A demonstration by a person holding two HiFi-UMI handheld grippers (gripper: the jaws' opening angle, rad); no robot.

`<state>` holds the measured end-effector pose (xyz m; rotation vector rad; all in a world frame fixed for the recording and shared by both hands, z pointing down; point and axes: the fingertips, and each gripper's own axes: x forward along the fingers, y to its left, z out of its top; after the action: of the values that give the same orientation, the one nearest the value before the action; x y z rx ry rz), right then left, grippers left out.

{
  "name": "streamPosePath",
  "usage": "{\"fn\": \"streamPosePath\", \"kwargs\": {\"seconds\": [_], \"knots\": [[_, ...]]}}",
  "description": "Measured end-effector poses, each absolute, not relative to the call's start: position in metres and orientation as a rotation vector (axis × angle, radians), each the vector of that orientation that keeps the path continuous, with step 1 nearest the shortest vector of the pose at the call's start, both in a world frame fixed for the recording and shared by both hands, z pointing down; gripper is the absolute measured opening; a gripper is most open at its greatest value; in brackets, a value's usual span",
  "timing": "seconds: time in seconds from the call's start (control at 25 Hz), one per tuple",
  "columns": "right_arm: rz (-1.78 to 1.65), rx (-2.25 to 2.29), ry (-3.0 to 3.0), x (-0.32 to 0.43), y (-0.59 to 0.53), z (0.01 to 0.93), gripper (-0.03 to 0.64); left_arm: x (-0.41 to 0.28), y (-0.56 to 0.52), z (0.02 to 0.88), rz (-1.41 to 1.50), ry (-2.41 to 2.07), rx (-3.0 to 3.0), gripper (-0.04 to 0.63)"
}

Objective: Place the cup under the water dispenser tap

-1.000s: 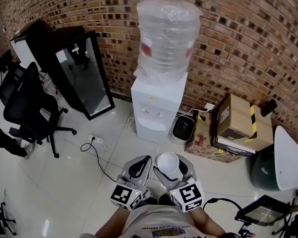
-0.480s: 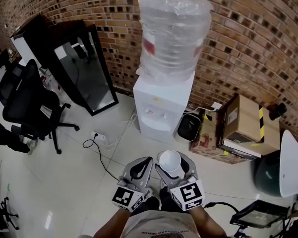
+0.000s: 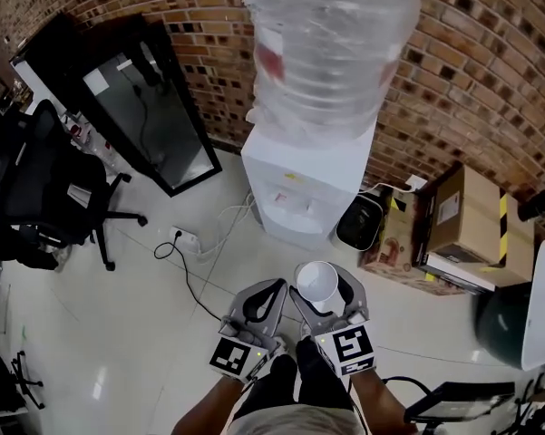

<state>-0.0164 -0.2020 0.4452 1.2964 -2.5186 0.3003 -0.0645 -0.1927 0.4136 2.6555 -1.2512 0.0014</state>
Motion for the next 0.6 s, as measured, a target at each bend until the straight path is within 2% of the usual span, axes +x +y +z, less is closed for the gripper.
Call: {"fn": "streamPosePath", "kwargs": {"seconds": [0.6], "knots": [[0.331, 1.351, -2.445, -0.006, -0.281, 0.560, 0.334, -0.063, -0.257, 0.496, 0.012, -1.316, 2.589, -0.008]]}}
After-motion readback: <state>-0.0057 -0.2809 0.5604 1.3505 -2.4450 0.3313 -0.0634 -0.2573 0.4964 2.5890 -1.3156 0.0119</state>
